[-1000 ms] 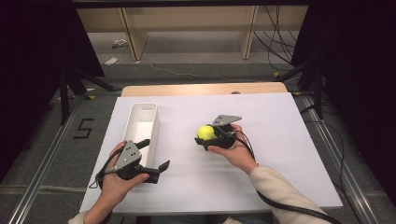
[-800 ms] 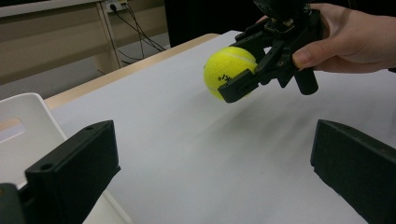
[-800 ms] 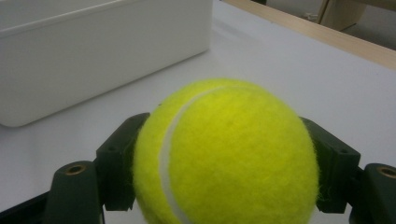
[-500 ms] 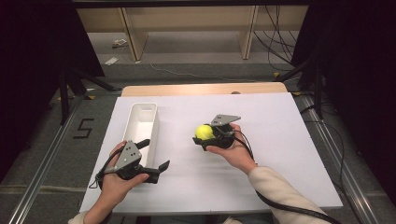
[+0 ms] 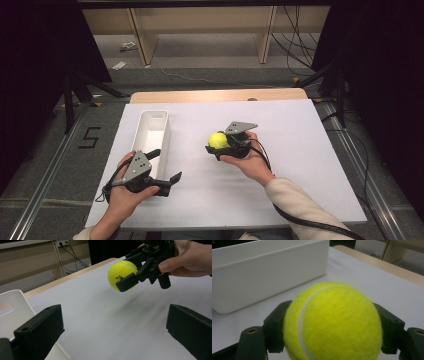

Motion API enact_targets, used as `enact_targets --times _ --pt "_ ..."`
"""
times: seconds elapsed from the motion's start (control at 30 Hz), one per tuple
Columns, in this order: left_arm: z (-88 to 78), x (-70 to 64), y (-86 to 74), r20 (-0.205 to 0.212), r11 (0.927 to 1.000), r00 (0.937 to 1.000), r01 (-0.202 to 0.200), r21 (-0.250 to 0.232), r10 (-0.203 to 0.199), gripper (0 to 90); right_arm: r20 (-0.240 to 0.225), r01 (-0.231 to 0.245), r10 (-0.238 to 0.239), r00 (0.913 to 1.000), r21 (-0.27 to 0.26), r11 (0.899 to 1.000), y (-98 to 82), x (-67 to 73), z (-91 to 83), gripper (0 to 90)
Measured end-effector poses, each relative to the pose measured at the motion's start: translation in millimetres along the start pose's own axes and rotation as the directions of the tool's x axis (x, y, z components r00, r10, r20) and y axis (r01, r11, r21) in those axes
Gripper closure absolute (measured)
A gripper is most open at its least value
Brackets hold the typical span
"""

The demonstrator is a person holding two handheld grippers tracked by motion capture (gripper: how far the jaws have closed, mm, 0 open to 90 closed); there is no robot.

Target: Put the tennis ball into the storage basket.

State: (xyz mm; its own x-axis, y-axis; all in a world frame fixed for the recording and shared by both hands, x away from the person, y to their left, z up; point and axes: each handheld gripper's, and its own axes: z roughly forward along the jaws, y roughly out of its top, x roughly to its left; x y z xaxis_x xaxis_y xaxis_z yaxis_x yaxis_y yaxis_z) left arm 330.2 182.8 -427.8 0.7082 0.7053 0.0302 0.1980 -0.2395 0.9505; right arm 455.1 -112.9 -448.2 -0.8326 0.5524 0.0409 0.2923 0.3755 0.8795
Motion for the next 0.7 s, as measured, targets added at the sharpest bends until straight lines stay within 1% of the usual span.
enact_targets --times 0.2,0.7 --pt "-0.1 0.0 0.0 0.000 1.0000 1.0000 0.000 -0.001 0.000 0.6 -0.004 0.005 -0.005 1.0000 0.001 1.000 1.6 1.4 -0.1 26.6" --pt "0.4 0.0 -0.3 0.001 1.0000 1.0000 0.004 -0.001 -0.004 0.6 -0.009 0.006 -0.007 0.9999 -0.029 1.000 9.6 4.0 -2.1 26.7"
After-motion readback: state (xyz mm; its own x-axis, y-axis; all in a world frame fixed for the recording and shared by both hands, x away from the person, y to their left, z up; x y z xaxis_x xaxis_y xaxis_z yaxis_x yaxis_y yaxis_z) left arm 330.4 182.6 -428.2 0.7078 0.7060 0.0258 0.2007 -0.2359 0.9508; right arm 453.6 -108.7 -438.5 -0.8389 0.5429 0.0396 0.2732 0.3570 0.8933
